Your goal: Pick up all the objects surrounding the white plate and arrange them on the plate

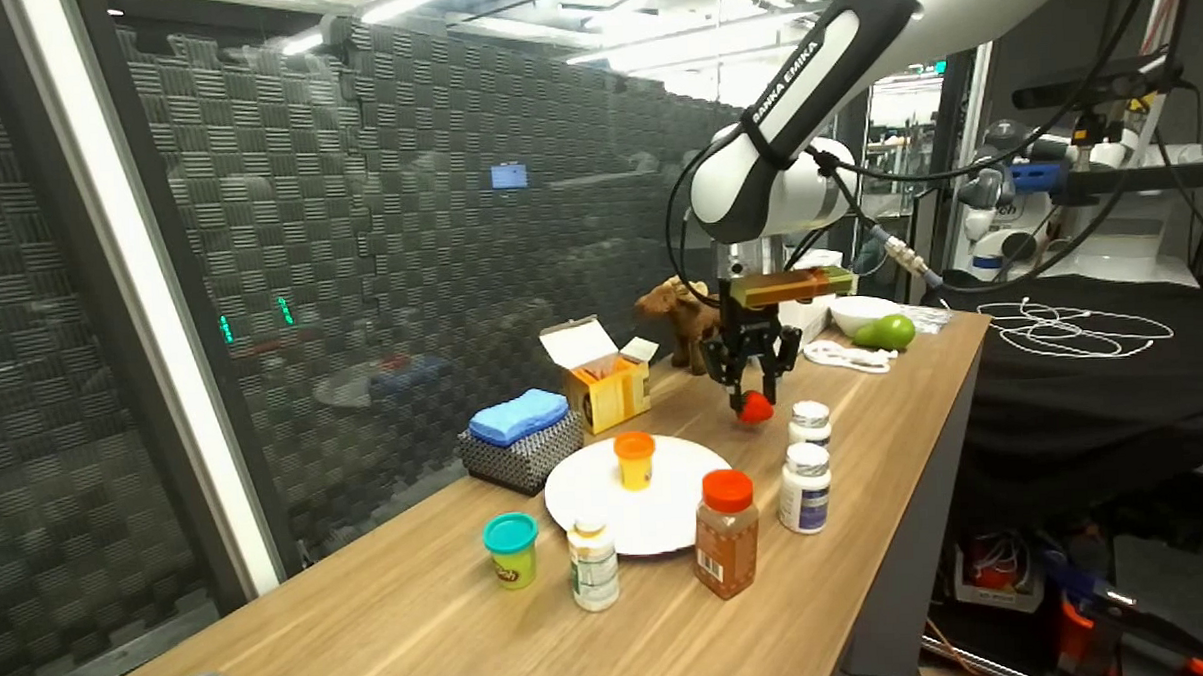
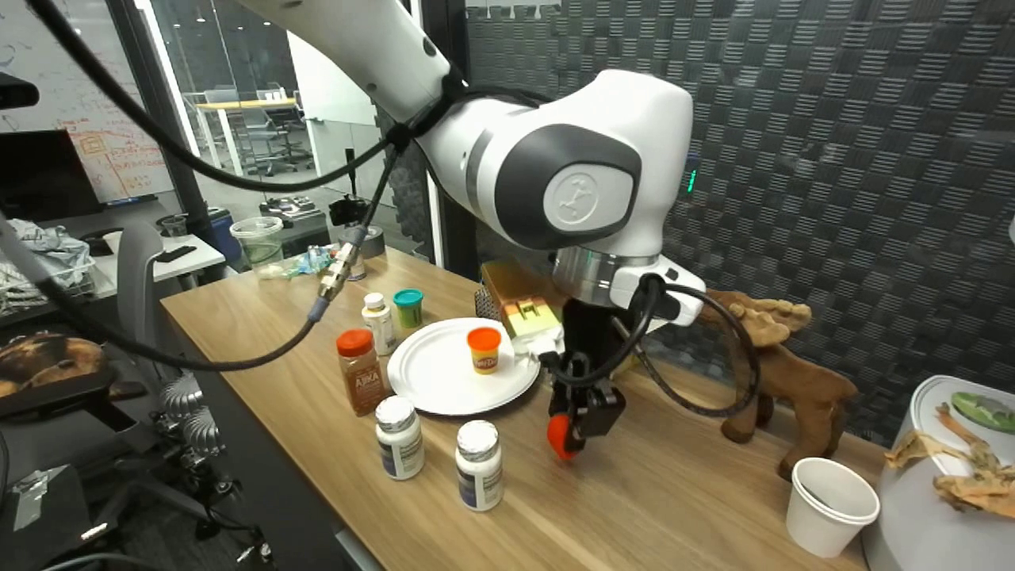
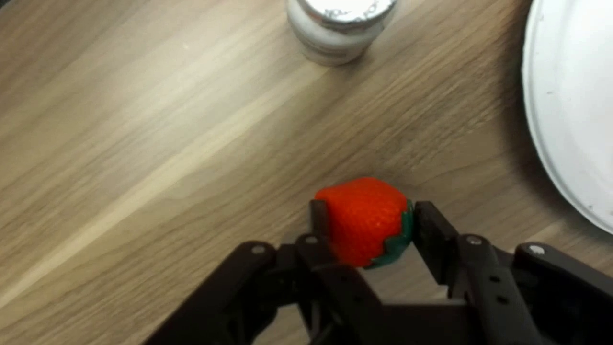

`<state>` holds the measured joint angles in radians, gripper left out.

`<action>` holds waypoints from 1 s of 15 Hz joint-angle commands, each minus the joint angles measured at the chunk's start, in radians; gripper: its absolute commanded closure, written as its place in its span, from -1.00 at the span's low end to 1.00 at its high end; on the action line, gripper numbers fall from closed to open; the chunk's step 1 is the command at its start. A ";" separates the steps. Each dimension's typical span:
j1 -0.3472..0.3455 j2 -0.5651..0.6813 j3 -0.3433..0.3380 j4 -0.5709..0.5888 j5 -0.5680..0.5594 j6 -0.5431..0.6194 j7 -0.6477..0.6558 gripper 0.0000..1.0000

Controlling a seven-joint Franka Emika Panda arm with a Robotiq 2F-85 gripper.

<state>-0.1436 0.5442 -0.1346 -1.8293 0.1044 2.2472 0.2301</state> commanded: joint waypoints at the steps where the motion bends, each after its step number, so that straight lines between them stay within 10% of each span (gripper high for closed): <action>1: 0.042 -0.089 0.016 -0.047 -0.020 0.003 -0.016 0.53; 15: 0.078 -0.002 0.126 -0.014 0.003 0.055 -0.184 0.53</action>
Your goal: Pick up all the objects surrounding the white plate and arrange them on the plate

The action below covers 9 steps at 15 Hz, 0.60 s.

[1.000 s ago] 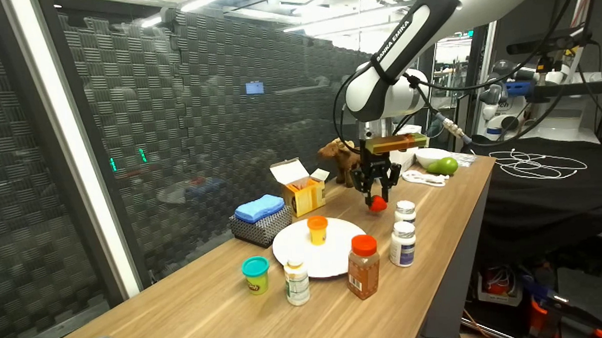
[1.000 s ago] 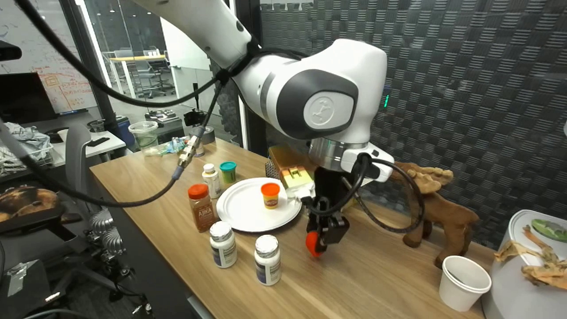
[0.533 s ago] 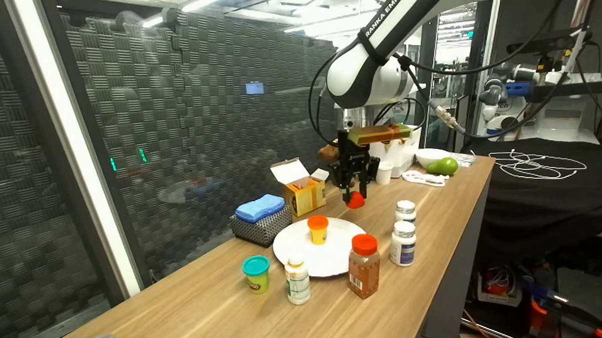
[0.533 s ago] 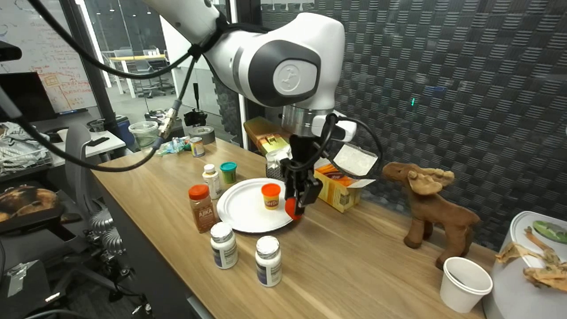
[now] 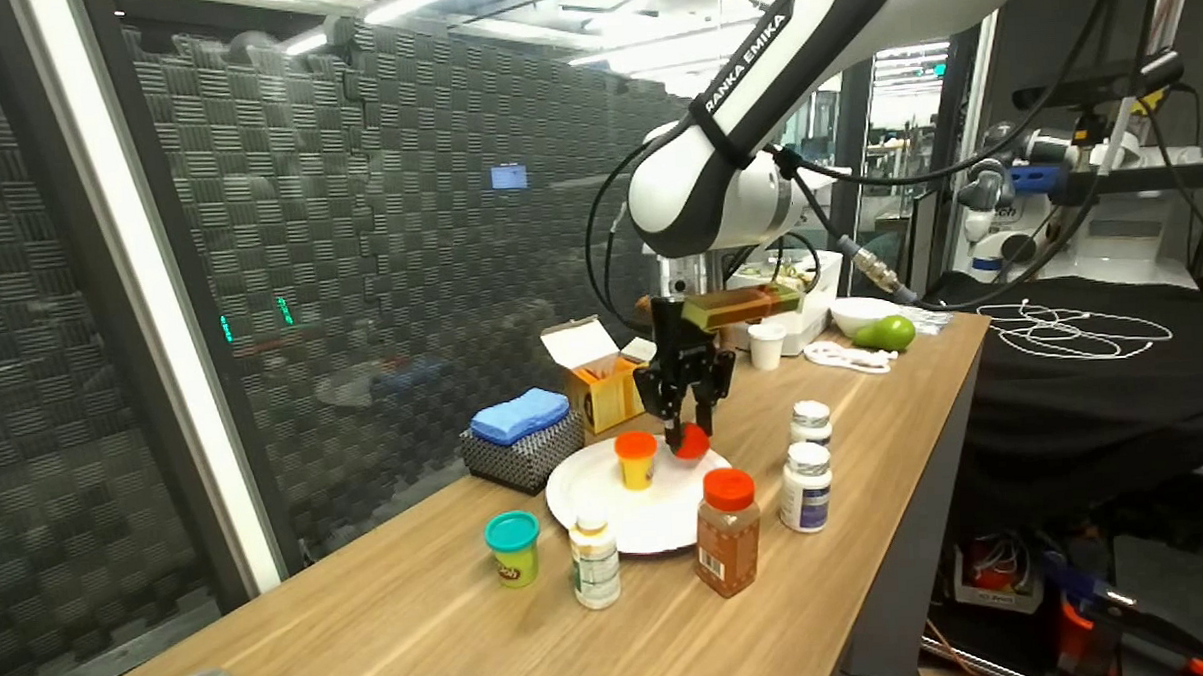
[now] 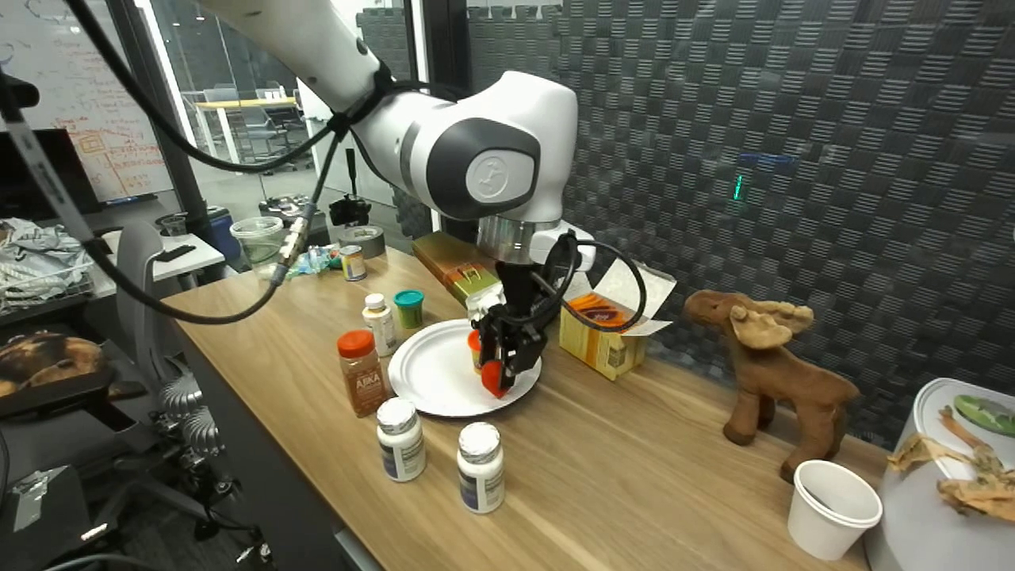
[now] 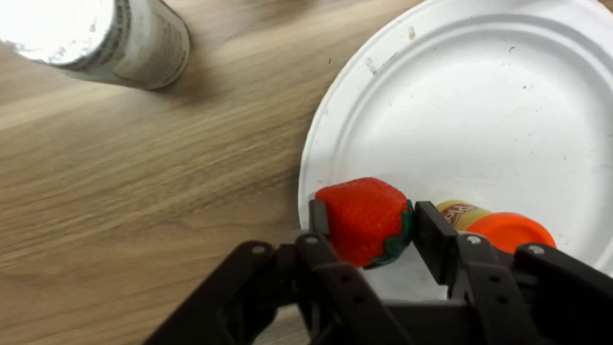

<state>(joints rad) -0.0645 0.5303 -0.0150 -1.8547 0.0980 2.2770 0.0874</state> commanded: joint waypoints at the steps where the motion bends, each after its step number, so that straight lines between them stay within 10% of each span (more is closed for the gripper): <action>1: -0.002 0.013 0.007 0.007 0.009 0.035 -0.049 0.53; 3: -0.002 0.006 0.008 -0.004 0.005 0.066 -0.063 0.53; 4: -0.003 0.000 0.008 -0.011 0.006 0.082 -0.070 -0.24; 5: -0.006 -0.005 0.011 -0.017 0.009 0.095 -0.081 -0.50; 9: -0.013 -0.032 0.019 -0.047 0.017 0.150 -0.119 -1.00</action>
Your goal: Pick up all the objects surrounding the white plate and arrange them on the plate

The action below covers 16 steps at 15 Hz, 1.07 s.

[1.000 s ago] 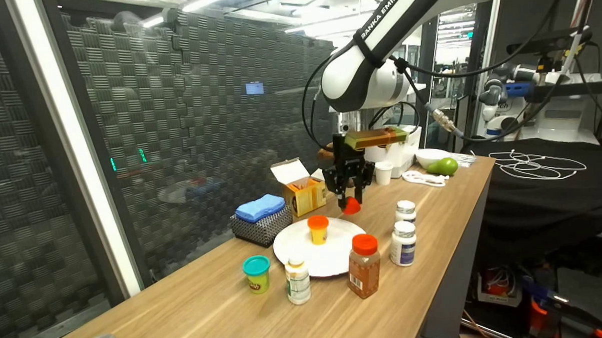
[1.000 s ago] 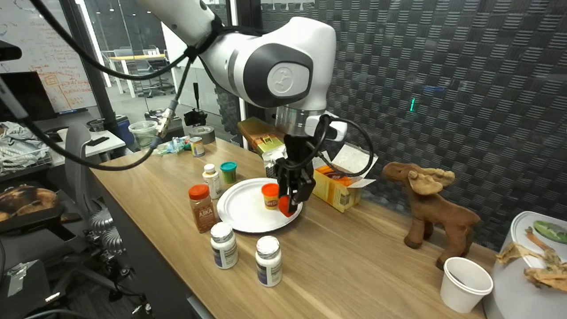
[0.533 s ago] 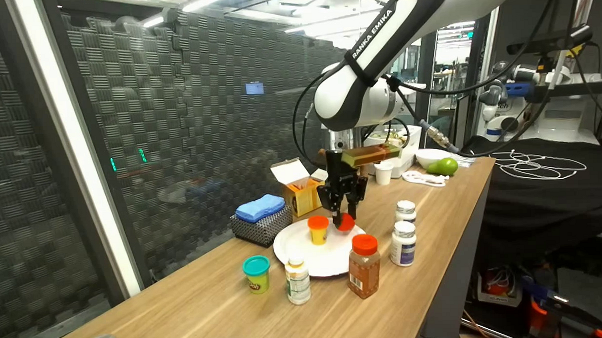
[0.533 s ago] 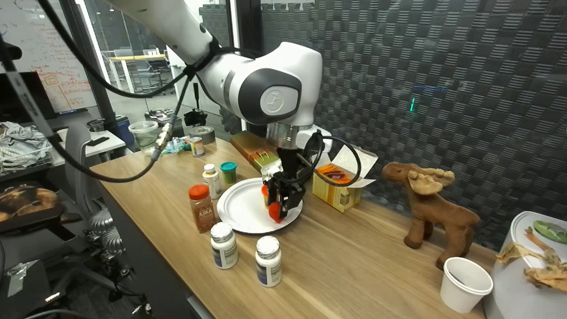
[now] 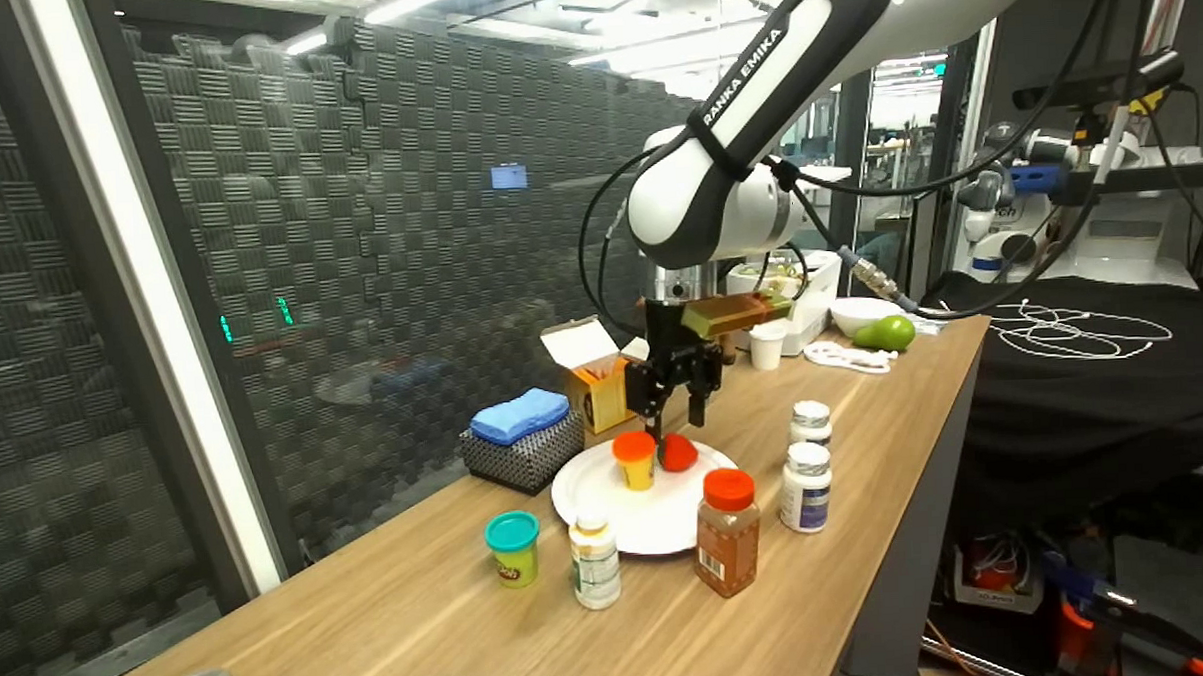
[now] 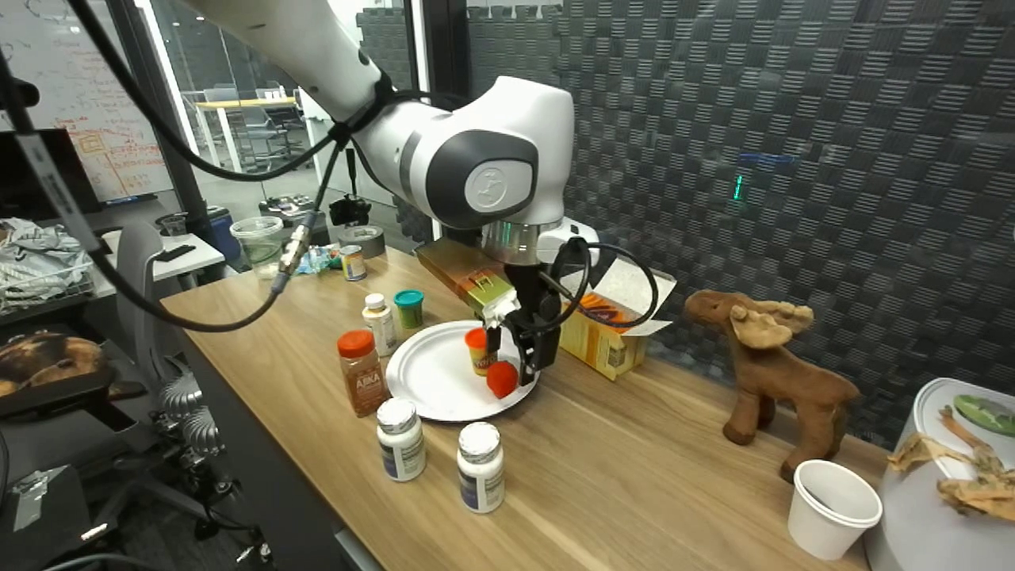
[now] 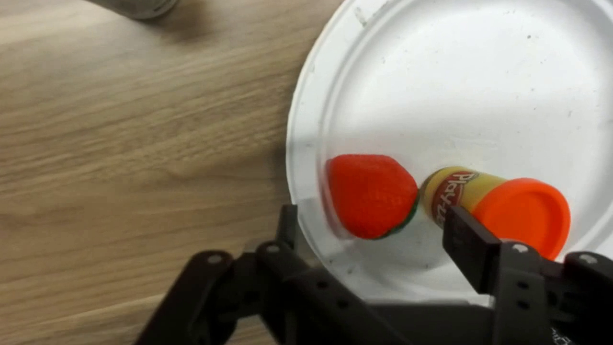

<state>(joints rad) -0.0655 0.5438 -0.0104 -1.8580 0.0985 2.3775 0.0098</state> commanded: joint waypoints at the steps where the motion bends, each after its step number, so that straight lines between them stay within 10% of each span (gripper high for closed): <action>1: -0.014 -0.053 0.016 -0.052 0.018 0.063 -0.049 -1.00; 16: 0.001 -0.405 -0.097 -0.406 -0.068 0.106 0.112 -1.00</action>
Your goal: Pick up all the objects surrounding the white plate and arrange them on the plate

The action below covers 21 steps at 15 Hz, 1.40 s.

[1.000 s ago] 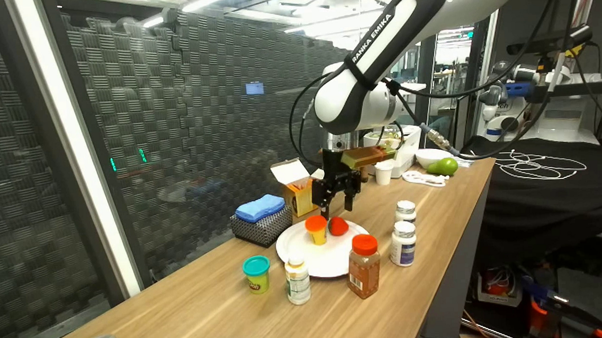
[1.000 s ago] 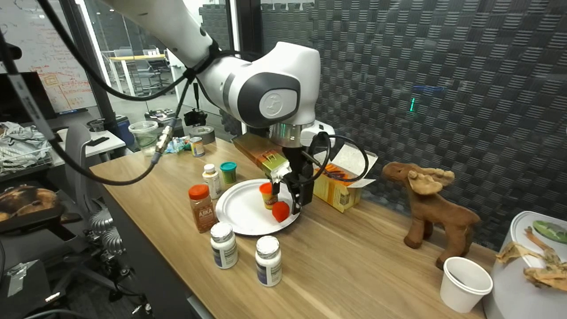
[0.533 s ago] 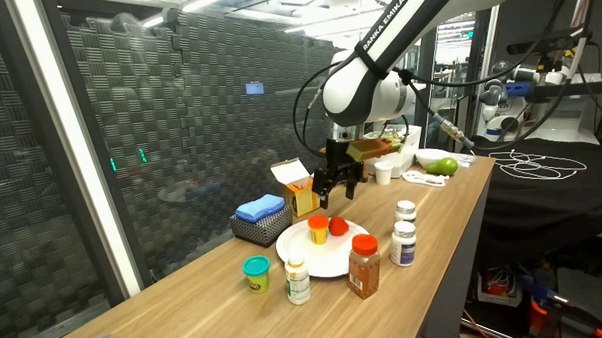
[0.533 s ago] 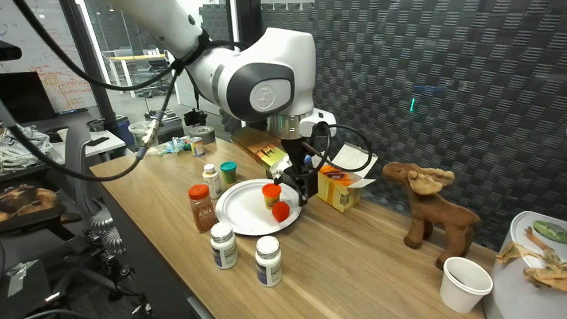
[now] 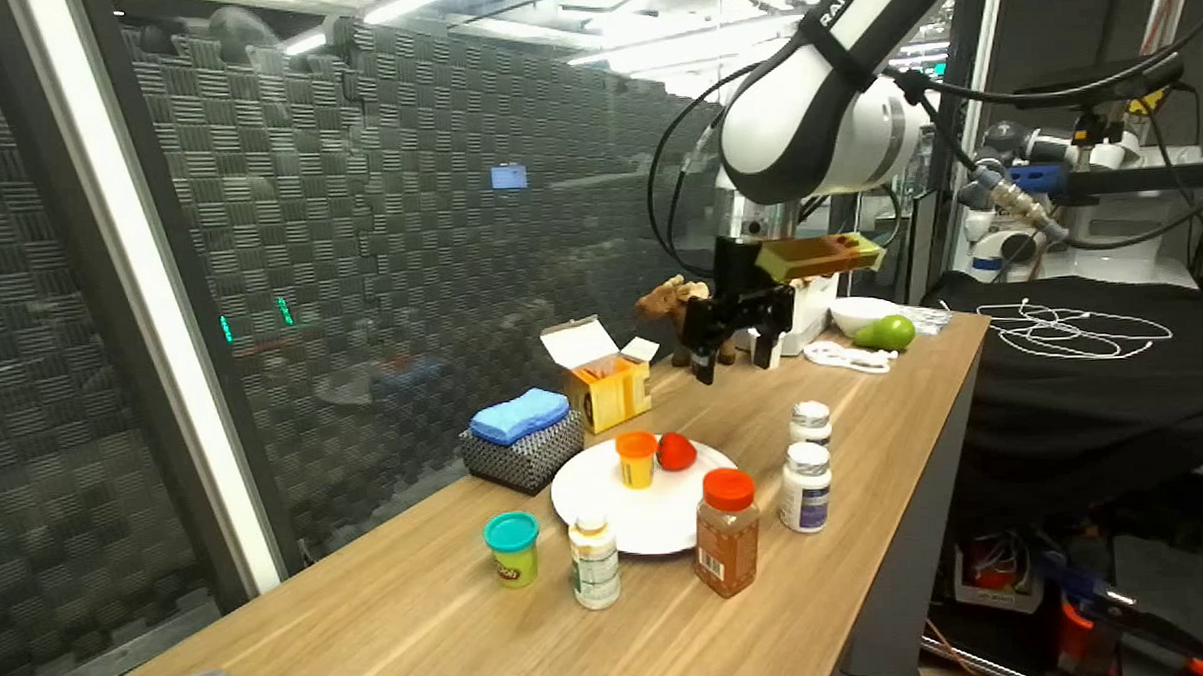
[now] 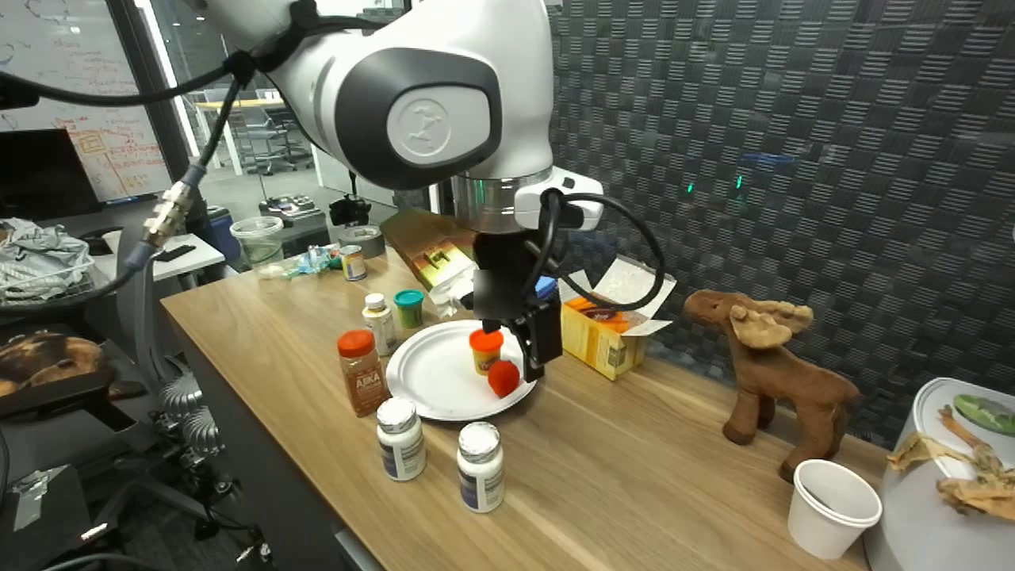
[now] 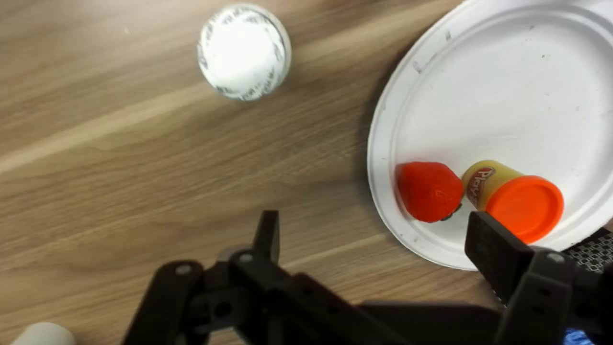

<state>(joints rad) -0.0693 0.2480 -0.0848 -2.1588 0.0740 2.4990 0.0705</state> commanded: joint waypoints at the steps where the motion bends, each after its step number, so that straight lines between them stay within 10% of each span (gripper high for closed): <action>1: 0.002 -0.124 -0.030 -0.125 -0.059 -0.020 0.063 -1.00; 15: -0.037 -0.087 -0.051 -0.156 -0.059 -0.125 0.069 -0.95; 16: -0.039 -0.083 -0.051 -0.153 -0.058 -0.127 0.069 -0.48; 21: -0.043 -0.042 -0.050 -0.123 -0.063 -0.131 0.055 0.10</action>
<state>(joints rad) -0.1064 0.1771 -0.1370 -2.3250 0.0052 2.3902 0.1414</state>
